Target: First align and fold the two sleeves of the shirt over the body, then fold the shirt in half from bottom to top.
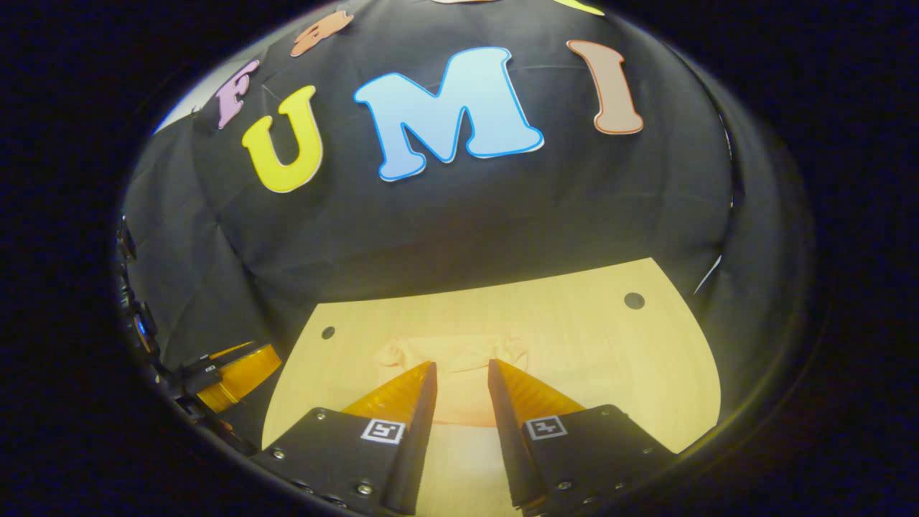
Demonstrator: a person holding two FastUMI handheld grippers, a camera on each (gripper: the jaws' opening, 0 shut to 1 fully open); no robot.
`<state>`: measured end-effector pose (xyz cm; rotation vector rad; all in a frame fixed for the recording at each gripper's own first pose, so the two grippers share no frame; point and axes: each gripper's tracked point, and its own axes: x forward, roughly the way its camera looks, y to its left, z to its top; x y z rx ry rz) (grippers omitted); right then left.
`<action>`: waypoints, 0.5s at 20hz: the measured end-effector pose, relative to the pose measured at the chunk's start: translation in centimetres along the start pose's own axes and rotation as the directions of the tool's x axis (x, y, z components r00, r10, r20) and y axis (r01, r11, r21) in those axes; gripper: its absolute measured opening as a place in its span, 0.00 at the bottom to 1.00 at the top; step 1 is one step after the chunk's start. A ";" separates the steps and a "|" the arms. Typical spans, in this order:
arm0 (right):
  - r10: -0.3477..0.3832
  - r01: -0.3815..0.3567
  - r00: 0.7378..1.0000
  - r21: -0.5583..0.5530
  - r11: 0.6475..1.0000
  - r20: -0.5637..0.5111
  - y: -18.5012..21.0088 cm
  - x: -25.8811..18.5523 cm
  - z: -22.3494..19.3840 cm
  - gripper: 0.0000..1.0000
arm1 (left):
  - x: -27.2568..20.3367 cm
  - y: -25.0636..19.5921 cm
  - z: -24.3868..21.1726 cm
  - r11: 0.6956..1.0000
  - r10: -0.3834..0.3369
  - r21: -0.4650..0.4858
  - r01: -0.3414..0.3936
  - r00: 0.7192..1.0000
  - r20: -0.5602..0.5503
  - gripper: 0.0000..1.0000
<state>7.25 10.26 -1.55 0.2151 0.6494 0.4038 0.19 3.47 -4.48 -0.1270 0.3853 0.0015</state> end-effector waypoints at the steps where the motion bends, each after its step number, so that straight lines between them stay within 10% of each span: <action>1: 0.005 -0.005 1.000 -0.002 1.000 0.007 0.1 -0.9 -0.6 0.47 | -1.2 -0.1 -0.1 1.000 0.004 0.006 -0.004 1.000 0.009 0.71; 10: -0.004 0.003 0.999 0.024 1.000 0.040 0.2 -5.5 -4.7 0.47 | -5.4 -0.8 -0.4 0.997 0.010 -0.074 -0.006 0.999 0.050 0.67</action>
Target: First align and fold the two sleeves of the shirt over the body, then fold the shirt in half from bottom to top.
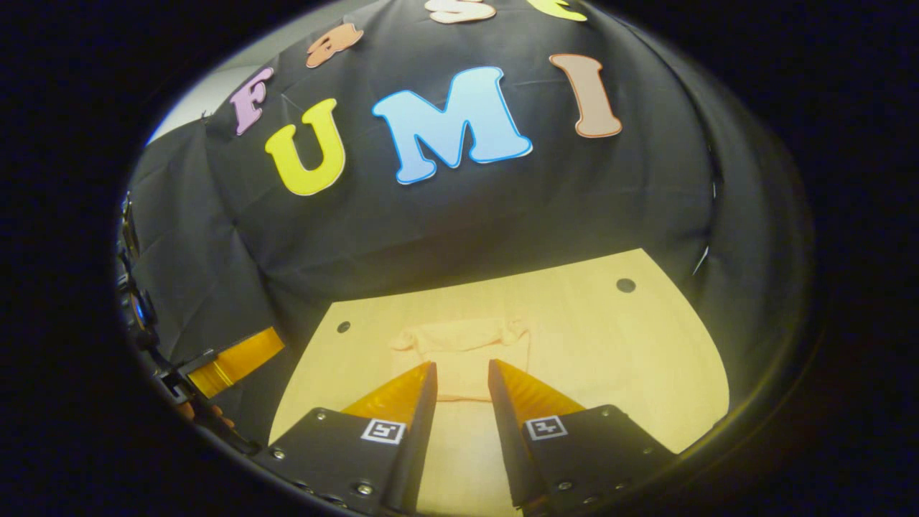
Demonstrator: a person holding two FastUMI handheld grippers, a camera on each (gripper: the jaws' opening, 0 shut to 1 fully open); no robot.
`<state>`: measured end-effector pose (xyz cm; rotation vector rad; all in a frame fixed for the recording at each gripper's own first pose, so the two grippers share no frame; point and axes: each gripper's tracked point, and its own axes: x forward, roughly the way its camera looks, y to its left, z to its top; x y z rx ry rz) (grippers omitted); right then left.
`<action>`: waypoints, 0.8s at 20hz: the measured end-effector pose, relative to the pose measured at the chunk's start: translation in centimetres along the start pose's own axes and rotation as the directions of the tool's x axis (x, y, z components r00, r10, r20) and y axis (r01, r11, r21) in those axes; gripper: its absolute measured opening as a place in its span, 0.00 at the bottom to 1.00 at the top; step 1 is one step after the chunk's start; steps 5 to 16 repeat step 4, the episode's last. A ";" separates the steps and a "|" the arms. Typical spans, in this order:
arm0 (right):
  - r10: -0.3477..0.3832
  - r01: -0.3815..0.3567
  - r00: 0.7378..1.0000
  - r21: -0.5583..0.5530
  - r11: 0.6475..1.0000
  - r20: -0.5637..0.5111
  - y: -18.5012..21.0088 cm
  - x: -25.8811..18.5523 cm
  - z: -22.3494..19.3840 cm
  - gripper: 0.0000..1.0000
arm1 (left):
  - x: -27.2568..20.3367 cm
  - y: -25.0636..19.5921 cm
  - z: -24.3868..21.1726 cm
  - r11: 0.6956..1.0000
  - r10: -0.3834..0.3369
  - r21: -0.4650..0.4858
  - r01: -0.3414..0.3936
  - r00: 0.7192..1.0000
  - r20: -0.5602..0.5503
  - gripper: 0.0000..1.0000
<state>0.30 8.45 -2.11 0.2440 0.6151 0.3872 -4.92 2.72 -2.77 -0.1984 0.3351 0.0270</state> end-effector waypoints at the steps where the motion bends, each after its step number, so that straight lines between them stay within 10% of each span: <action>1: 0.001 -0.001 1.000 0.003 1.000 0.004 0.0 -0.4 -0.2 0.47 | 0.1 0.1 -0.1 1.000 0.006 0.013 -0.006 1.000 -0.003 0.67; 16: -0.002 0.002 1.000 0.016 1.000 0.031 0.0 -1.0 0.4 0.47 | -0.1 0.3 -0.6 0.997 0.022 0.068 -0.022 1.000 -0.011 0.67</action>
